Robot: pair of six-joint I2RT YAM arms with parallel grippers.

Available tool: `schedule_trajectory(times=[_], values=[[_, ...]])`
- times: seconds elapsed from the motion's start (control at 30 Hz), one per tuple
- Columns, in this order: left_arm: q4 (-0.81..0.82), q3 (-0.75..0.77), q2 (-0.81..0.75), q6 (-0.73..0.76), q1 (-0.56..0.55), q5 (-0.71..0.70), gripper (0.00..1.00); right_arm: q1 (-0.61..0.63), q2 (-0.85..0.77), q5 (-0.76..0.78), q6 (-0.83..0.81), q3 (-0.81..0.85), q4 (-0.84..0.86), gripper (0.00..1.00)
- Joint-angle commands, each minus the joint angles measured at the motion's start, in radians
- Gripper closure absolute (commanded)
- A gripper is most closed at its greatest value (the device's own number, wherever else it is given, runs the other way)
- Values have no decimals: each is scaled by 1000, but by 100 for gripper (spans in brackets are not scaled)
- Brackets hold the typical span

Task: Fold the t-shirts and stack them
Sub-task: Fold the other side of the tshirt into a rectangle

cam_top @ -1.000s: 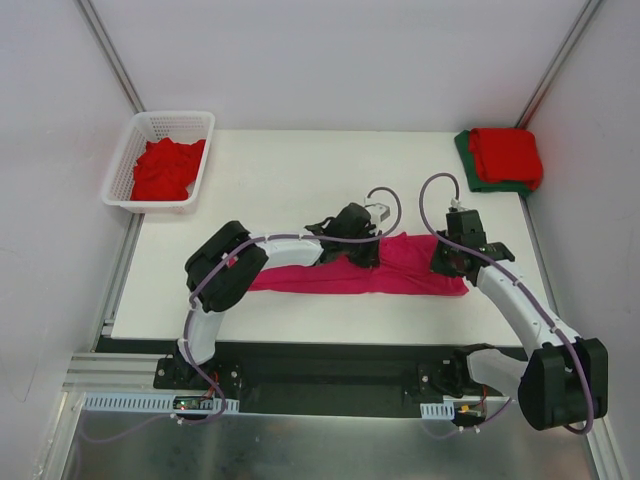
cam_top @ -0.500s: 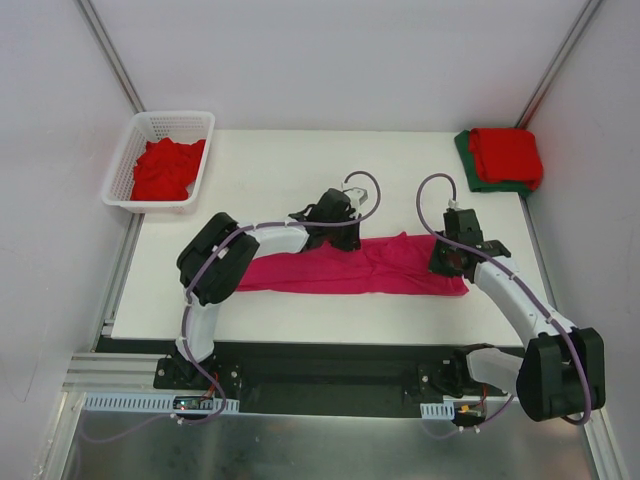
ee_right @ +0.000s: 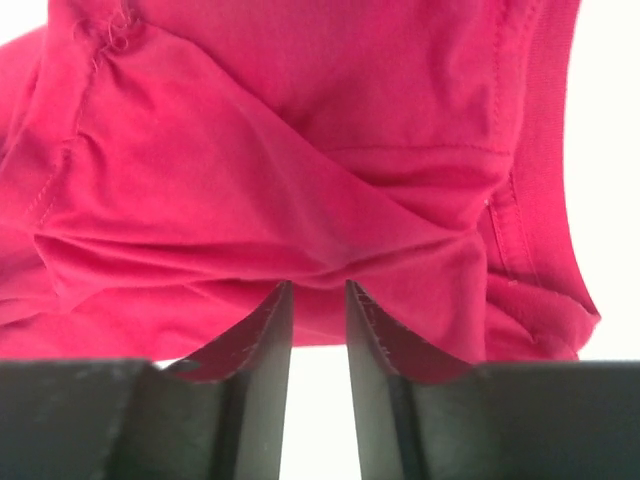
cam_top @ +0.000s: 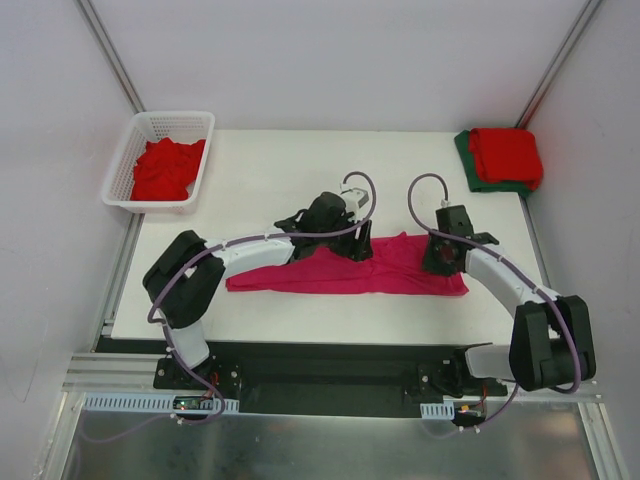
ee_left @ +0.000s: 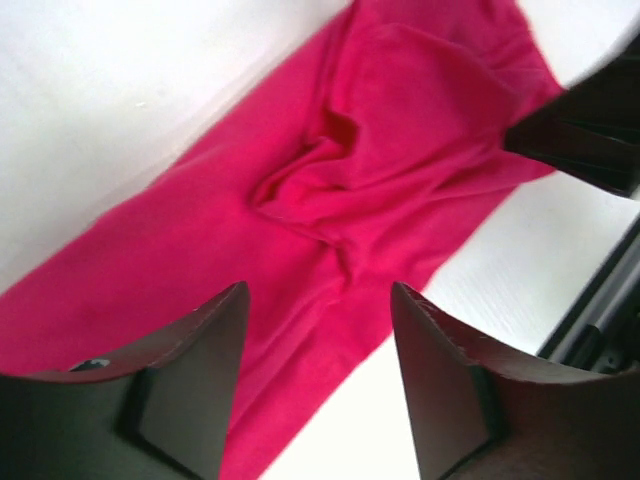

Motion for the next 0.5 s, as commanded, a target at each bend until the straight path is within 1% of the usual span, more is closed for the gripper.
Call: schedule_trajectory(times=[0.0, 0.07, 0.17, 0.2, 0.23, 0.3, 0.33, 0.47], values=[[20, -15, -61, -31, -49, -11, 36, -24, 48, -5, -2, 77, 50, 66], [26, -15, -53, -40, -69, -6, 36, -65, 74, -37, -4, 100, 55, 65], [52, -26, -44, -60, -85, -2, 42, -112, 96, -60, -8, 123, 64, 63], [61, -36, -42, -69, -92, -5, 44, -116, 99, -90, -7, 129, 66, 63], [69, -44, -41, -74, -94, -2, 52, -124, 99, -91, -7, 138, 64, 63], [98, -68, -36, -83, -95, -3, 62, -141, 101, -89, 1, 151, 63, 62], [106, -78, -35, -86, -95, -3, 71, -144, 102, -91, 1, 155, 64, 61], [135, -98, -9, -91, -95, -2, 79, -144, 121, -109, -2, 177, 54, 61]])
